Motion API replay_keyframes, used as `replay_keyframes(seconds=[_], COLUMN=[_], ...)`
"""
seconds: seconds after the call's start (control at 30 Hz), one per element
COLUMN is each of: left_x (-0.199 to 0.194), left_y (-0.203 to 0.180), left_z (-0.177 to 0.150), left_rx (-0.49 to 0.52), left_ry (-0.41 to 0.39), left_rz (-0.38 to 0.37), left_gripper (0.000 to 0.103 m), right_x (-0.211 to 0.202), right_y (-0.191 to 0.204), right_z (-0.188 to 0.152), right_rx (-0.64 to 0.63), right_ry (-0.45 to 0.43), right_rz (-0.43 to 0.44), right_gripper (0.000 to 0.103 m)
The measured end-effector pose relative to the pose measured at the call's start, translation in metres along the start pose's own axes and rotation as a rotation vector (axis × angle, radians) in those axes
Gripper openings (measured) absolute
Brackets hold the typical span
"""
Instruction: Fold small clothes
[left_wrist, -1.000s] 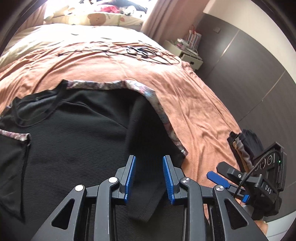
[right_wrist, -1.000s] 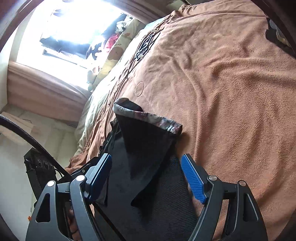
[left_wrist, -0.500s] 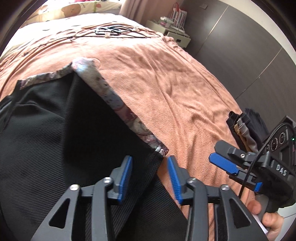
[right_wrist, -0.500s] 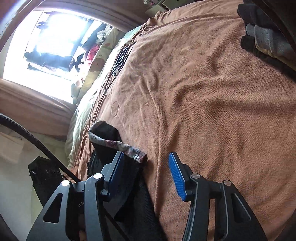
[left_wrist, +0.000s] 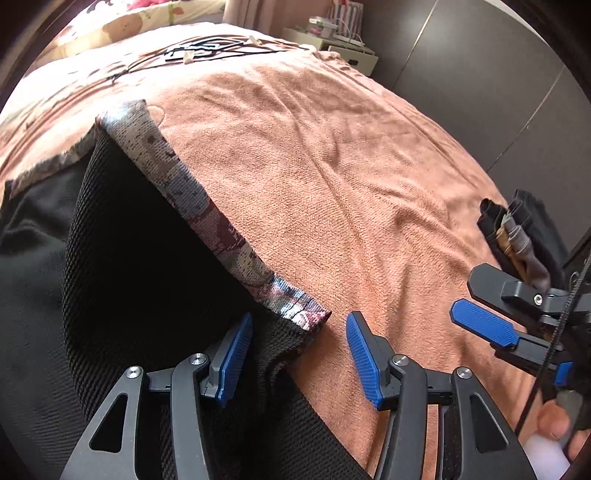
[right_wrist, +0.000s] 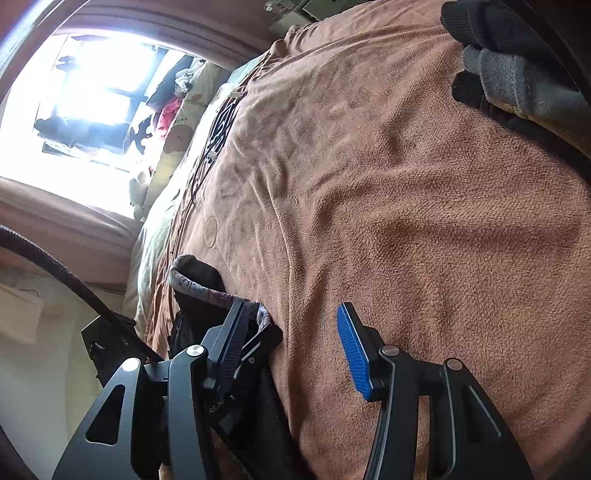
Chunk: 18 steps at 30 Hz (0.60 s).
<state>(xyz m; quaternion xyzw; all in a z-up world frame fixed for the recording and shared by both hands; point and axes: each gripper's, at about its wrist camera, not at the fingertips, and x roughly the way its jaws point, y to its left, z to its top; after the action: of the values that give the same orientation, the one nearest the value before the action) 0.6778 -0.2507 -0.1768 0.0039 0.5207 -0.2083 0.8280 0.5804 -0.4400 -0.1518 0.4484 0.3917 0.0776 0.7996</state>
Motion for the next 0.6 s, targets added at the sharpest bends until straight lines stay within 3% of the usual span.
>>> replay_keyframes(seconds=[0.03, 0.07, 0.1, 0.17, 0.33, 0.6], left_x=[0.000, 0.000, 0.000, -0.005, -0.043, -0.101], left_y=[-0.001, -0.001, 0.001, 0.008, 0.021, 0.056], left_z=[0.000, 0.001, 0.003, 0.008, 0.016, 0.016], left_rx=[0.000, -0.001, -0.011, -0.052, -0.079, -0.123], left_ry=[-0.002, -0.004, 0.001, 0.002, -0.061, -0.136], left_rz=[0.010, 0.031, 0.042, -0.009, -0.054, -0.024], left_gripper=[0.050, 0.033, 0.025, 0.005, 0.005, 0.005], right_x=[0.002, 0.002, 0.003, 0.004, 0.006, 0.016], right_y=[0.002, 0.003, 0.003, 0.007, 0.013, 0.026], right_z=[-0.002, -0.002, -0.003, -0.004, -0.004, -0.005], right_rx=[-0.003, -0.006, -0.012, -0.028, -0.060, -0.117], right_ry=[0.004, 0.008, 0.011, 0.013, 0.018, 0.017], right_rz=[0.003, 0.006, 0.007, 0.001, -0.004, 0.021], right_gripper=[0.048, 0.048, 0.048, 0.048, 0.048, 0.048])
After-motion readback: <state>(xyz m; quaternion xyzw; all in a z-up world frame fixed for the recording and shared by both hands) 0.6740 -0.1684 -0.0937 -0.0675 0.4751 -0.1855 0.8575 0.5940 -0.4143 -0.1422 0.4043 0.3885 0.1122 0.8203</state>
